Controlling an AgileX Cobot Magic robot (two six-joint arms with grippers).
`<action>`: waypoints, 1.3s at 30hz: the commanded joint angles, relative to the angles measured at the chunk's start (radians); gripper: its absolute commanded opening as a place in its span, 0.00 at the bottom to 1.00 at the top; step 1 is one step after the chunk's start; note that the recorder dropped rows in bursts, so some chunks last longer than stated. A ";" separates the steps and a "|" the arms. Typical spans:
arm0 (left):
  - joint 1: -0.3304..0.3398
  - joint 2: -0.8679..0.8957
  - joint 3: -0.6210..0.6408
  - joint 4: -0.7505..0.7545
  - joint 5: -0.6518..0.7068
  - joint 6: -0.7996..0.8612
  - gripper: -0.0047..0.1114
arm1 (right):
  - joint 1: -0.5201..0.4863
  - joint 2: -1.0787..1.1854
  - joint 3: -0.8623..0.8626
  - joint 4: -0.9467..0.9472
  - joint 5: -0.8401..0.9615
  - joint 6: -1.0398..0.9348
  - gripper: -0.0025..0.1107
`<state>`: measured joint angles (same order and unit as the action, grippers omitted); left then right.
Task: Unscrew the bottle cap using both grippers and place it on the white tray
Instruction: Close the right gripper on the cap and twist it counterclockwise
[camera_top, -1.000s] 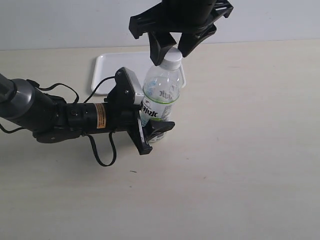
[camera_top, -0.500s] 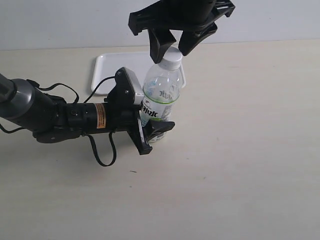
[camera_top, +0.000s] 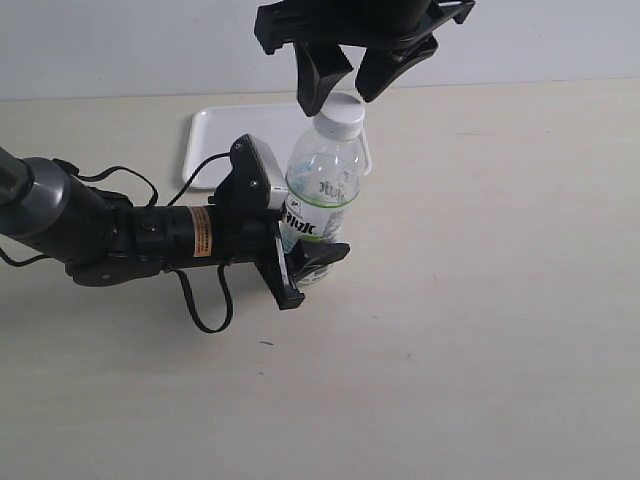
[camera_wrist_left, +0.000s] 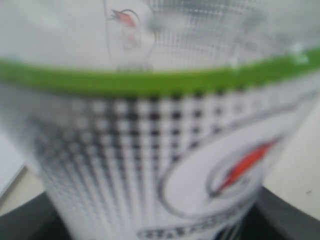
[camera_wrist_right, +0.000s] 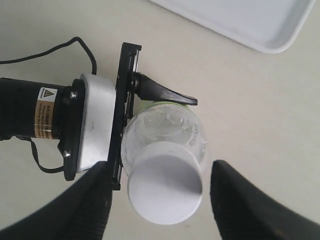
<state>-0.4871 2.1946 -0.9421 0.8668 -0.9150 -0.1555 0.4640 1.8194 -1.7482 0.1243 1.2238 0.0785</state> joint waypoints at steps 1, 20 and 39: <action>0.000 -0.005 0.000 0.012 0.028 0.002 0.04 | 0.002 0.011 -0.003 0.005 -0.003 0.002 0.52; 0.000 -0.005 0.000 -0.025 0.054 -0.001 0.04 | 0.002 0.010 -0.003 -0.006 -0.003 0.002 0.51; 0.000 -0.005 0.000 -0.026 0.060 -0.006 0.04 | 0.002 0.010 -0.003 -0.020 -0.003 -0.005 0.48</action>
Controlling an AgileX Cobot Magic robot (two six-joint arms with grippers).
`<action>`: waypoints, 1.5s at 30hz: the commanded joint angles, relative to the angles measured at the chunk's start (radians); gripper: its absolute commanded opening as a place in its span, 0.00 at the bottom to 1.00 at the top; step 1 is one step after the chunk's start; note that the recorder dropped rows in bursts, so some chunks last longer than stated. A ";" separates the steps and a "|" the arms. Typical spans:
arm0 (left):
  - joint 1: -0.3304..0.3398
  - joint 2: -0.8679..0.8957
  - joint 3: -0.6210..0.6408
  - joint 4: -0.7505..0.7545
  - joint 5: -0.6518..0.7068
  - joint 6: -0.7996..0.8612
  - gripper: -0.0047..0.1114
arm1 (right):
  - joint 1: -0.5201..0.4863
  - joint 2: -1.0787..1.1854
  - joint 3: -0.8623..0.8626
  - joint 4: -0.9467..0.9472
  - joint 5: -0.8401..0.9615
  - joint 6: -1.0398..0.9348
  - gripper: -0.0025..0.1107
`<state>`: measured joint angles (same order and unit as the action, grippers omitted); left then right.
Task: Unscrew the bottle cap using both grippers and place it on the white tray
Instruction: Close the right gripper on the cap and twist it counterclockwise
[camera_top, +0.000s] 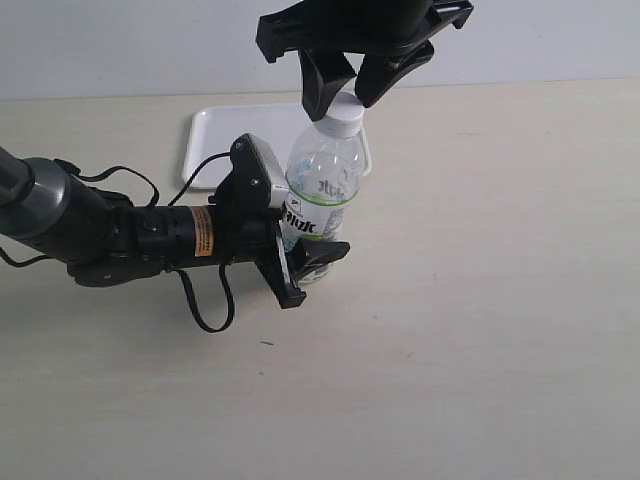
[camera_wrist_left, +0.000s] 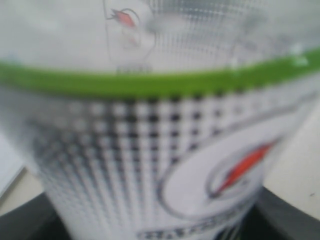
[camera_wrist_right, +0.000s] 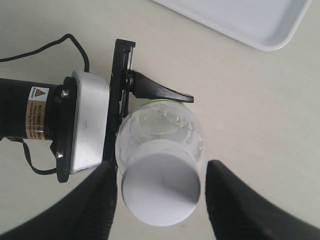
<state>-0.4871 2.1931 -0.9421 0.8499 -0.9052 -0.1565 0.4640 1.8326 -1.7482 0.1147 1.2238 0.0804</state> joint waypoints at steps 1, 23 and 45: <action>0.000 -0.003 0.000 -0.009 0.050 -0.005 0.04 | 0.002 -0.003 -0.003 -0.010 -0.003 -0.007 0.48; 0.000 -0.003 0.000 -0.019 0.044 -0.012 0.04 | 0.002 0.029 -0.003 -0.010 -0.003 -0.011 0.48; 0.000 -0.003 0.000 -0.019 0.044 -0.012 0.04 | 0.002 0.009 -0.003 -0.010 -0.003 -0.009 0.44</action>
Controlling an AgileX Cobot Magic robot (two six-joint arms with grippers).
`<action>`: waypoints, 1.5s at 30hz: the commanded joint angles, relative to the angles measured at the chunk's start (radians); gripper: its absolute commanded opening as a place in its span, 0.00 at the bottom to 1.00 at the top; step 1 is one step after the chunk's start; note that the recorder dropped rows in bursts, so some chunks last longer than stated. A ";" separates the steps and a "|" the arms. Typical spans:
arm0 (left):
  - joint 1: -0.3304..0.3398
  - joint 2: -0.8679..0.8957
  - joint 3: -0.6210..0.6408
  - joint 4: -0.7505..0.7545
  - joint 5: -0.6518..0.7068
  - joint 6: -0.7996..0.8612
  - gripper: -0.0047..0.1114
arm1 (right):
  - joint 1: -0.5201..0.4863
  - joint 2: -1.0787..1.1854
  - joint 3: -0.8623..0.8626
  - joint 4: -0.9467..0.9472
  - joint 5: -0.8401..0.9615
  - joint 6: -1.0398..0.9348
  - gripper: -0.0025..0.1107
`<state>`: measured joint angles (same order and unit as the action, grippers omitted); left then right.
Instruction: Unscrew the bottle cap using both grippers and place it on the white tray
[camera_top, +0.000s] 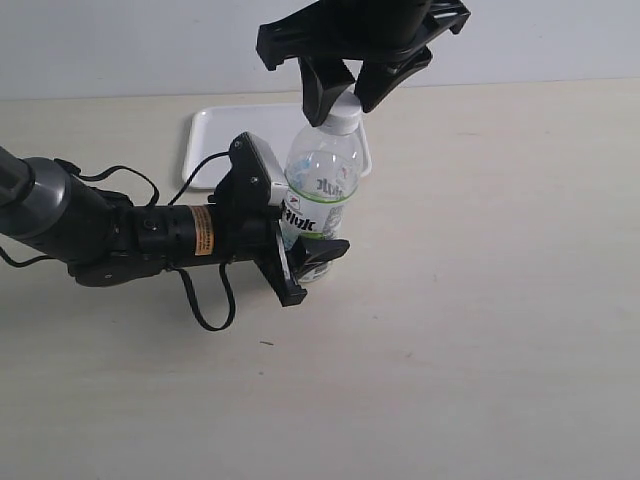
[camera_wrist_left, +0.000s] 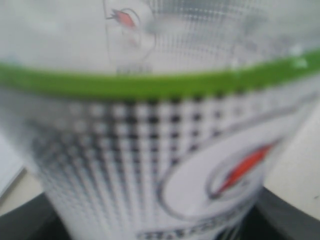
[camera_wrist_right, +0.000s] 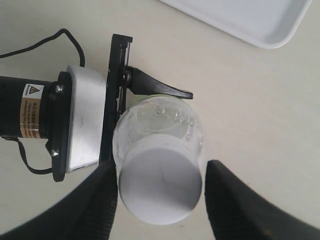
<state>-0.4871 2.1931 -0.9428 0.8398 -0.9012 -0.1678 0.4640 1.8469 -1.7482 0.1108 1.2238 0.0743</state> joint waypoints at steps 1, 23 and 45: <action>0.000 -0.003 0.001 -0.009 0.040 0.000 0.04 | 0.002 -0.005 -0.003 -0.006 -0.003 -0.003 0.35; 0.000 -0.003 0.001 -0.009 0.039 -0.023 0.04 | 0.002 -0.005 -0.003 0.025 -0.003 -0.721 0.02; 0.000 -0.003 0.001 -0.007 0.031 -0.025 0.04 | 0.002 -0.007 -0.003 0.070 -0.003 -1.669 0.02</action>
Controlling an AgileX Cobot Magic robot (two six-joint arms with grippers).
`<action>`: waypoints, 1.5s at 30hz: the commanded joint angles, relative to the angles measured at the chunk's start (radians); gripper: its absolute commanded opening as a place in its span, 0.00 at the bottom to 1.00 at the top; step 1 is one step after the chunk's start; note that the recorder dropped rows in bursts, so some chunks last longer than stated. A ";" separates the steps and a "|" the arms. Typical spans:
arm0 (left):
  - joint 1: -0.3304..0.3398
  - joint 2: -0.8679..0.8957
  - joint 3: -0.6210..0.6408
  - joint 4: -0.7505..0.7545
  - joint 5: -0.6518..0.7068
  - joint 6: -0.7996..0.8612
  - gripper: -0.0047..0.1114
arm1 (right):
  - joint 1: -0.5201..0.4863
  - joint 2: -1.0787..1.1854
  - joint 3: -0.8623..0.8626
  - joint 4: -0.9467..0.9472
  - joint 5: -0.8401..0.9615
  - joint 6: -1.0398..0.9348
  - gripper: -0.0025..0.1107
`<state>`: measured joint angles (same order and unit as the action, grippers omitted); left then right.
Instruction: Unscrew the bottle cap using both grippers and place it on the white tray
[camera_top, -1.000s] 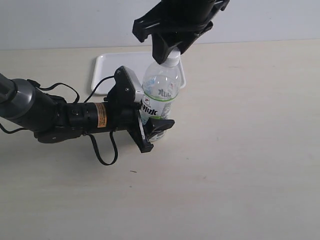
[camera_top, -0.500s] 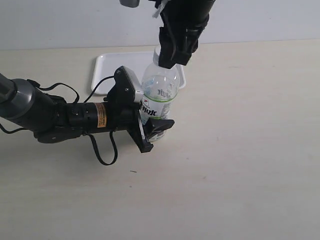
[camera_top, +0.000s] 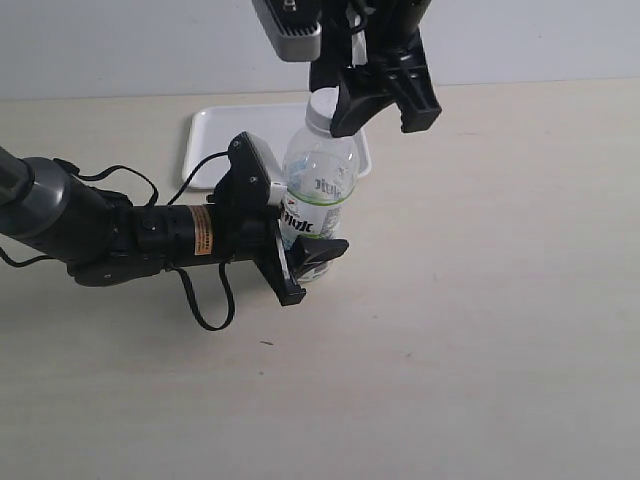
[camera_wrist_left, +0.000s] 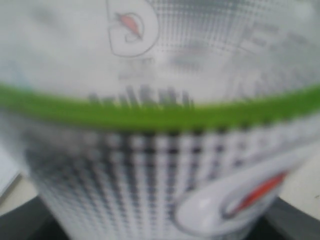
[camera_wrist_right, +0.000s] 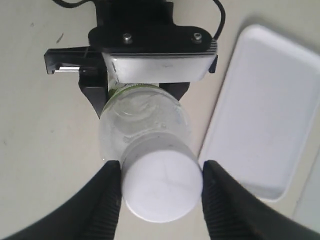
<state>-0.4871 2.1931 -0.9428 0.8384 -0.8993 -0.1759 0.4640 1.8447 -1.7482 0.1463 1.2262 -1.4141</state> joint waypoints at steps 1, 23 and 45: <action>0.000 -0.003 0.001 -0.005 0.029 -0.017 0.04 | 0.002 -0.005 -0.003 0.036 -0.005 -0.225 0.02; 0.000 -0.003 0.001 -0.005 0.009 -0.017 0.04 | 0.002 -0.005 -0.003 0.085 -0.005 -0.445 0.17; 0.000 -0.003 0.001 -0.007 0.008 -0.017 0.04 | 0.002 -0.005 -0.003 0.105 -0.005 0.384 0.72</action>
<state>-0.4871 2.1931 -0.9428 0.8324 -0.9053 -0.1902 0.4657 1.8447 -1.7482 0.2470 1.2244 -1.2236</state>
